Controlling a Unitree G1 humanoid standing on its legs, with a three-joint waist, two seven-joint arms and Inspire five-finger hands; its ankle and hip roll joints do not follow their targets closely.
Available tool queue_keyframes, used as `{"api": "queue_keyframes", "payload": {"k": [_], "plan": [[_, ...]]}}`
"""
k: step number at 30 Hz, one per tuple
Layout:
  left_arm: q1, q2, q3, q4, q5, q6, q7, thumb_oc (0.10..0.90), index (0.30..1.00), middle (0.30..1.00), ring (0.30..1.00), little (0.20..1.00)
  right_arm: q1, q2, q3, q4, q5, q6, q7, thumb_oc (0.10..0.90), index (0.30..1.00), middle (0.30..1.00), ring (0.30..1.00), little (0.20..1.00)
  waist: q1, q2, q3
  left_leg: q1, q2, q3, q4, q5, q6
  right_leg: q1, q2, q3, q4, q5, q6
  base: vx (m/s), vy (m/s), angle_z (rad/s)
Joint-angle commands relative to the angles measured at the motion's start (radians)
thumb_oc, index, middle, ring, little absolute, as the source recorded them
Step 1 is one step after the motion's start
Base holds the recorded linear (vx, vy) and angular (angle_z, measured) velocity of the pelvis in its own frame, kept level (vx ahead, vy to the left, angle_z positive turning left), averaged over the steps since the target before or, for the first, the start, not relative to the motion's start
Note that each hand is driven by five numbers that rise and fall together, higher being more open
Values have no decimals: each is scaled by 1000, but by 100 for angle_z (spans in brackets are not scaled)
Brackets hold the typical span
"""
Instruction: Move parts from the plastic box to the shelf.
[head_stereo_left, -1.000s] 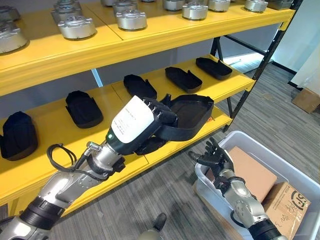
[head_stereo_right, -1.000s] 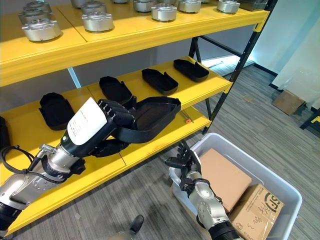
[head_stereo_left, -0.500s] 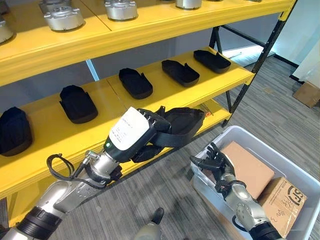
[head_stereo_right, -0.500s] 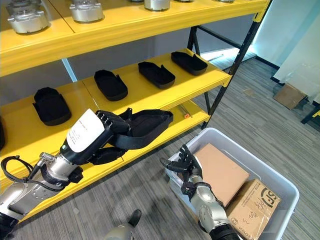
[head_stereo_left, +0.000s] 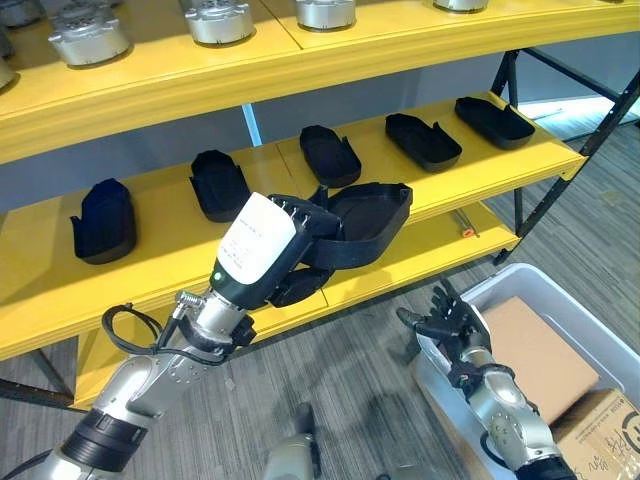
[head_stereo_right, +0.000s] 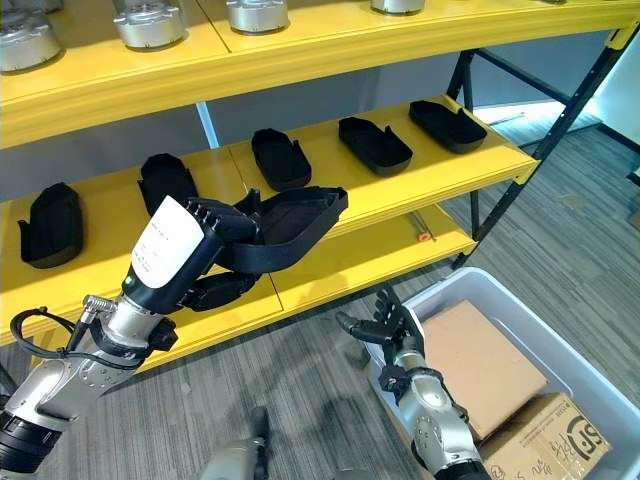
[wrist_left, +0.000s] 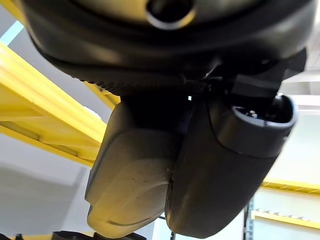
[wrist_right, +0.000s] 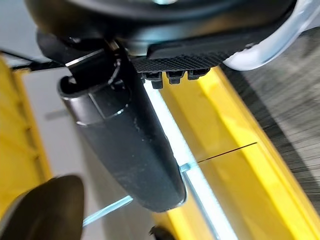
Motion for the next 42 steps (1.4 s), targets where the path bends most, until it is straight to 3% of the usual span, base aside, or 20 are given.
{"api": "queue_keyframes", "payload": {"k": [1, 5, 7, 10, 14, 21, 30, 38, 42], "plan": [[-37, -64, 112, -103, -41, -6, 114, 400, 300, 300, 300, 300, -77, -46, -40, -63, -35, -42, 22, 900, 1000, 1000, 1000, 1000, -39, 17, -121, 178, 116, -2, -221, 142, -110, -143, 29, 19, 72, 58, 31, 3, 303, 17], [-37, -39, 97, -85, 61, 53, 242, 400, 300, 300, 300, 300, -76, -104, -46, -76, -111, -17, 71, 900, 1000, 1000, 1000, 1000, -80, 23, -142, 222, 194, 29, -167, 222, -140, -185, -28, -5, 117, 51, 30, -2, 470, 30], [-36, -33, 88, -81, 68, 62, 261, 400, 300, 300, 300, 300, -82, -111, -25, -71, -106, -21, 68, 900, 1000, 1000, 1000, 1000, -77, 32, -138, 222, 188, 13, -179, 226, -144, -198, -38, 6, 124, 52, 39, 22, 351, 76], [9, -28, 118, -111, 70, 70, 274, 400, 300, 300, 300, 300, -88, -96, -8, -55, -90, -28, 48, 900, 1000, 1000, 1000, 1000, -58, 63, -133, 265, 156, 8, -237, 171, -153, -198, -74, 15, 120, 59, 75, 75, 363, 23], [27, -19, 138, -110, 76, 69, 278, 400, 300, 300, 300, 300, -87, -65, 9, -48, -124, -33, 25, 900, 1000, 1000, 1000, 1000, -39, 75, -138, 293, 131, 41, -322, 139, -156, -158, -125, -14, 28, 126, 125, 47, 289, 28], [88, -4, 219, -119, 90, 67, 269, 400, 300, 300, 300, 300, -76, -45, -8, -62, -149, -42, 3, 900, 1000, 1000, 1000, 1000, 4, 56, -157, 311, 97, 81, -393, 114, -154, -93, -180, -82, -148, 241, 197, 28, 173, 14], [168, -9, 304, -131, 122, 54, 287, 400, 300, 300, 300, 300, -82, -33, -11, -98, -189, -36, -50, 900, 1000, 1000, 1000, 1000, 64, 31, -167, 286, 84, 99, -398, 105, -151, -59, -207, -147, -252, 302, 234, 15, 110, 7], [213, -26, 355, -131, 105, 42, 306, 400, 300, 300, 300, 300, -51, -71, -79, -114, -246, -22, -43, 900, 1000, 1000, 1000, 1000, 61, 21, -175, 282, 72, 114, -398, 101, -151, -43, -206, -157, -313, 339, 248, 24, 161, -2], [204, -42, 348, -119, 118, -2, 297, 400, 300, 300, 300, 300, -26, -58, -115, -92, -213, -29, -44, 900, 1000, 1000, 1000, 1000, 65, 12, -181, 277, 26, 144, -398, 82, -134, -85, -253, -172, -321, 408, 274, -76, 323, -8]]}}
